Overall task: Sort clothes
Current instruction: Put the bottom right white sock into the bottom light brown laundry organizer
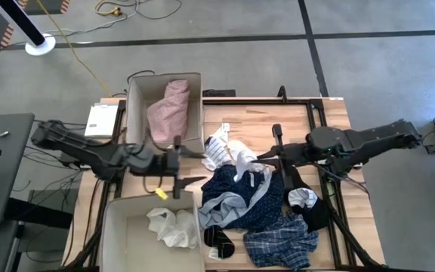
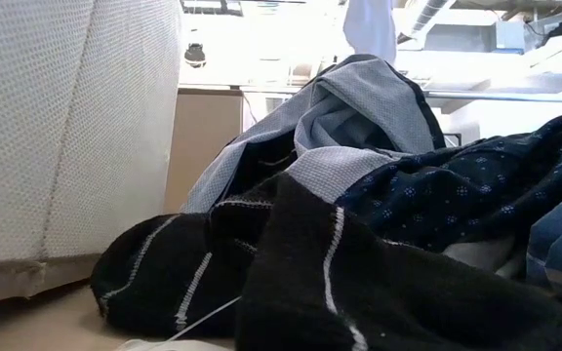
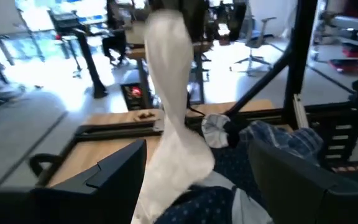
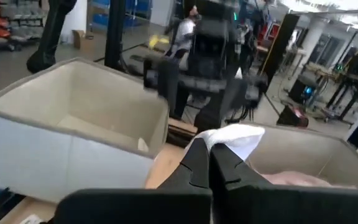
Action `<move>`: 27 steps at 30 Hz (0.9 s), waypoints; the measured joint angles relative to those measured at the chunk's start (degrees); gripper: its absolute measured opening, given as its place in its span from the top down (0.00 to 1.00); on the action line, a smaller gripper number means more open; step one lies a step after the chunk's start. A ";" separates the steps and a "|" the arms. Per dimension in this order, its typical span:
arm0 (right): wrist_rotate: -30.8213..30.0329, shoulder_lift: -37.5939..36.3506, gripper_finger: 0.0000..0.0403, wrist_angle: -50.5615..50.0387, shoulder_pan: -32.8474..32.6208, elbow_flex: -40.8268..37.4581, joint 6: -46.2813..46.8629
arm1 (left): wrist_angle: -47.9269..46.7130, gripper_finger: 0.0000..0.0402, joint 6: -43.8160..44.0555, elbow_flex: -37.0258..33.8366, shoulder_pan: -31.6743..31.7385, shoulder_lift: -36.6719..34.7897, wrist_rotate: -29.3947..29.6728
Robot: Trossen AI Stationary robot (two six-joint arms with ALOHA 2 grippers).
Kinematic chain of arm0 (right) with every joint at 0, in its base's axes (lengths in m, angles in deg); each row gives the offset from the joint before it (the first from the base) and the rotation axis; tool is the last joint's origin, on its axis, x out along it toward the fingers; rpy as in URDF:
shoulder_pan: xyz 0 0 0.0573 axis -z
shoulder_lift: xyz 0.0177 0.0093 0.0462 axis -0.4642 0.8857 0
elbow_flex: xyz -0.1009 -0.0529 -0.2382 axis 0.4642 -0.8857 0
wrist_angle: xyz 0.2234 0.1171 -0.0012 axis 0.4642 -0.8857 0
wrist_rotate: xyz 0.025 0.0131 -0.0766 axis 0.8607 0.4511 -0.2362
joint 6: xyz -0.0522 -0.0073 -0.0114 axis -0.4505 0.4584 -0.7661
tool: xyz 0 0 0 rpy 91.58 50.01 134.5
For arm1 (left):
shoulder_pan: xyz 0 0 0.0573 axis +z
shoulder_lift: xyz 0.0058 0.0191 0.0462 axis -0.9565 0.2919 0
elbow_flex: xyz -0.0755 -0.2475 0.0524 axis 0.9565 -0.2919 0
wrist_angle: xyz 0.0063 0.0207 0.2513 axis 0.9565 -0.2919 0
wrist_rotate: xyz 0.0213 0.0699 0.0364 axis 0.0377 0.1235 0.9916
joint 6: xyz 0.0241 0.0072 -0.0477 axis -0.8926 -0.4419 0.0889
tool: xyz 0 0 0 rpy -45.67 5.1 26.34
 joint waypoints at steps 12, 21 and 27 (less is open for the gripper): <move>-0.04 3.03 1.00 -1.59 -0.96 6.23 -3.64 | 20.11 0.31 4.45 0.05 7.41 14.78 -12.44; -0.11 3.26 1.00 -2.32 -1.22 6.69 -4.86 | 21.75 0.31 6.85 3.62 9.43 22.60 -17.38; -0.11 3.26 1.00 -2.37 -1.31 6.69 -4.85 | 19.30 0.51 5.12 5.43 9.41 24.51 -15.88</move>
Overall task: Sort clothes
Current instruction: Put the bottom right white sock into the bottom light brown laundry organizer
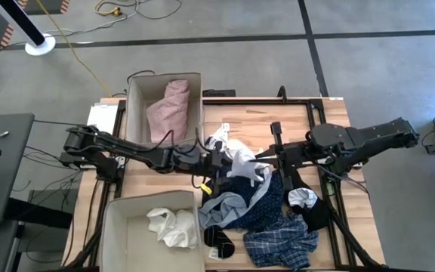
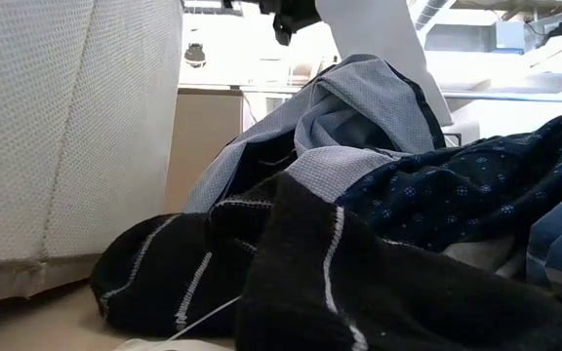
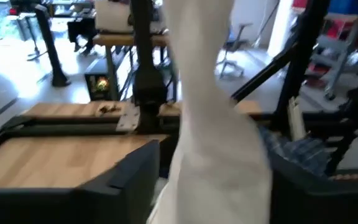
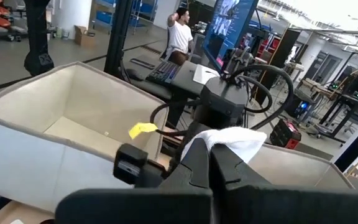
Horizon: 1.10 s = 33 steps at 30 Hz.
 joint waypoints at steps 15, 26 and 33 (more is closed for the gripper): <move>-0.07 0.00 0.96 -3.17 -3.08 0.00 2.70 | -9.85 0.99 -9.24 -0.03 -0.57 -9.95 3.62; -3.56 1.20 0.60 -17.12 -6.77 -0.04 12.52 | -25.72 1.00 -12.29 -0.06 -11.87 -30.49 10.53; -4.48 6.08 0.47 -23.63 -7.39 -0.07 18.62 | -29.61 1.00 -11.21 -0.06 -22.13 -36.98 11.41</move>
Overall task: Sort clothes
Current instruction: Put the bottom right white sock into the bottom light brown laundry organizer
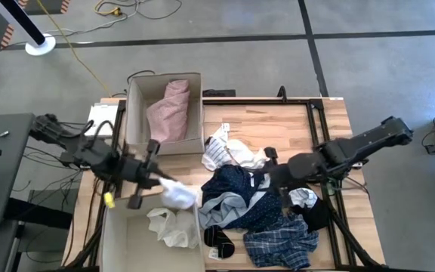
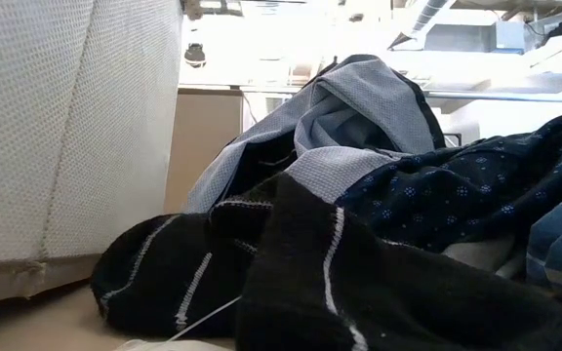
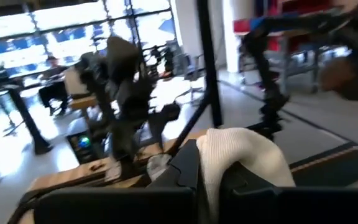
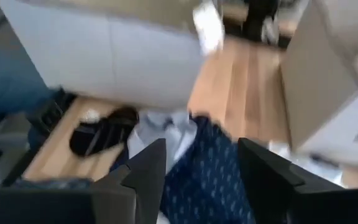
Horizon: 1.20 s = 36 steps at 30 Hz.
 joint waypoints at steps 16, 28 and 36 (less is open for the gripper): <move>-0.11 12.83 0.51 -3.98 -0.11 -0.04 7.65 | -6.66 1.00 4.68 0.02 -19.18 0.96 3.34; 0.13 21.01 0.51 6.72 1.35 -0.02 4.22 | -33.77 0.98 27.92 -0.02 -15.86 9.03 11.37; 0.14 26.40 0.51 6.66 3.75 -0.02 4.68 | -35.85 0.65 32.03 -0.02 -15.35 10.69 7.80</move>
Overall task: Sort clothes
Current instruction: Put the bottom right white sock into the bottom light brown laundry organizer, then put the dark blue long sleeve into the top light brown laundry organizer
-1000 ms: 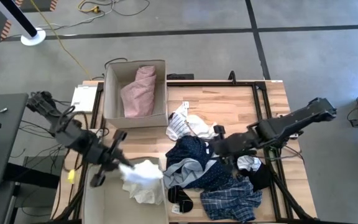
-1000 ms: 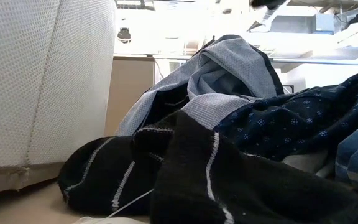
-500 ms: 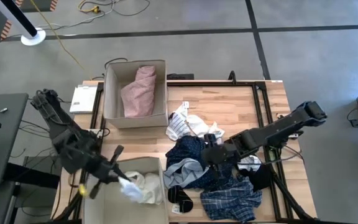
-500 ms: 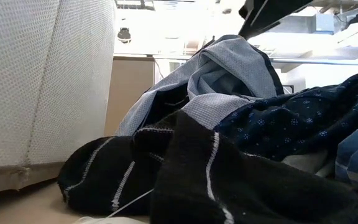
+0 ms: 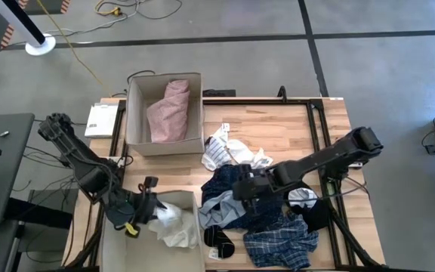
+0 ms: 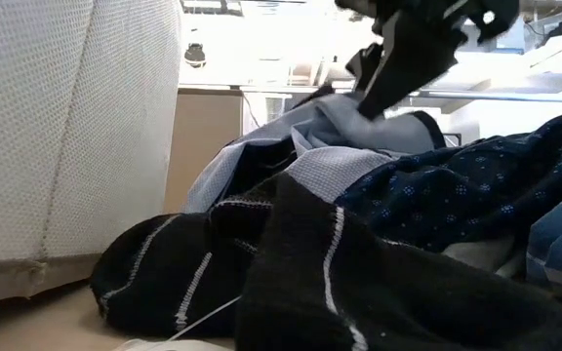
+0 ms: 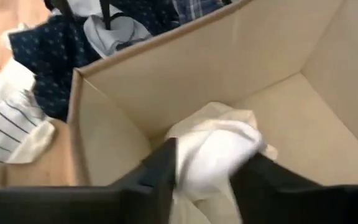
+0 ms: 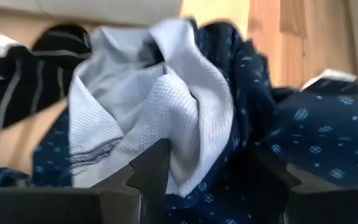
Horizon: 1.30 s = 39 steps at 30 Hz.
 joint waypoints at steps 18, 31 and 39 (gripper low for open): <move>-0.08 5.55 0.54 -0.06 1.25 0.02 0.06 | -1.55 0.28 4.27 0.00 -0.09 0.00 -3.27; -0.19 5.44 0.82 -0.80 1.25 0.02 -1.56 | -1.53 0.29 4.27 0.00 -0.31 0.00 -3.31; -0.19 5.42 0.98 -2.39 1.25 0.02 -2.37 | -1.49 0.29 3.67 0.00 -0.31 0.00 -3.29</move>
